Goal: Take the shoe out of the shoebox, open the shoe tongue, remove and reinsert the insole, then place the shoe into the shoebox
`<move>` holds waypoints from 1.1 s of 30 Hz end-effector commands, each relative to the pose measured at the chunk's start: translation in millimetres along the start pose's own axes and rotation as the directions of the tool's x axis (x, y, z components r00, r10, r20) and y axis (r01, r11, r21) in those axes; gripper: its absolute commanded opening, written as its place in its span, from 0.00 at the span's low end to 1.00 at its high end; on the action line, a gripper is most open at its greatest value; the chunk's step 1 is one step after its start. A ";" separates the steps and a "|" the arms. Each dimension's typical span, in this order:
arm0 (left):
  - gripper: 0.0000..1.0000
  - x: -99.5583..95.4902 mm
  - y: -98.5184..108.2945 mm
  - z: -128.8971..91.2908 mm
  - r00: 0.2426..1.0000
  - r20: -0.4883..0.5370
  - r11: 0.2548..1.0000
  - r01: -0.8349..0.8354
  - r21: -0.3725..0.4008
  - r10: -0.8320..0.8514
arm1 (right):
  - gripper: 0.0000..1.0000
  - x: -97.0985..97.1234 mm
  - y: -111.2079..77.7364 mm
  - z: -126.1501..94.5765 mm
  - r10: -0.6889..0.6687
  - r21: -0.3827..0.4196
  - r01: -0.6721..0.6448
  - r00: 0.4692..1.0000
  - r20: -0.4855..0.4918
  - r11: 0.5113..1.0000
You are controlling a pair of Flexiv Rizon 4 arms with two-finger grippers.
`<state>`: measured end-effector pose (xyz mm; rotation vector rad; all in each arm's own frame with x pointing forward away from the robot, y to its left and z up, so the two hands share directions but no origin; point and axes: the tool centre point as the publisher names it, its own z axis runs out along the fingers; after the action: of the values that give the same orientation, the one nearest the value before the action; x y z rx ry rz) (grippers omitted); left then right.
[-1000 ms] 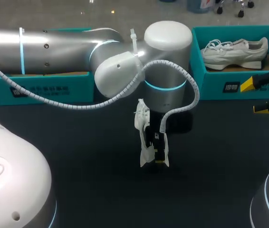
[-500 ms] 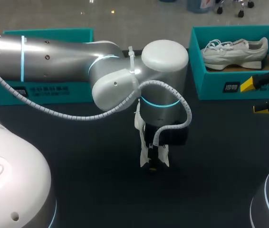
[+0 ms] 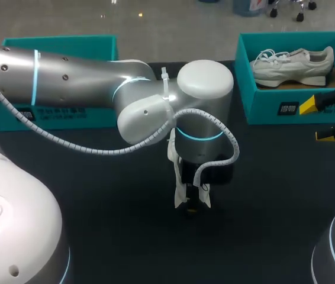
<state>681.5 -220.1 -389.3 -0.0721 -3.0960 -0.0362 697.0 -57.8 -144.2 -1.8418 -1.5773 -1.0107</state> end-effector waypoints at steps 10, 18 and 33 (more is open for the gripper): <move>0.00 3.6 -1.3 7.2 0.999 -0.037 1.000 0.020 0.013 -0.020 | 1.00 -0.2 -0.4 0.6 0.001 -0.001 -0.001 1.000 0.003 1.000; 0.00 8.6 3.1 -12.2 0.991 -0.108 0.997 0.076 0.021 -0.073 | 1.00 -0.2 -0.4 0.6 0.001 -0.001 -0.001 1.000 0.003 1.000; 0.00 2.2 10.2 -132.7 0.989 -0.097 0.994 0.114 -0.004 -0.114 | 1.00 -0.2 -0.4 0.6 0.001 -0.001 -0.001 1.000 0.003 1.000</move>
<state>684.6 -217.8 -299.3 0.1067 -2.9706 -0.0360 697.0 -57.8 -144.1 -1.8420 -1.5772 -1.0108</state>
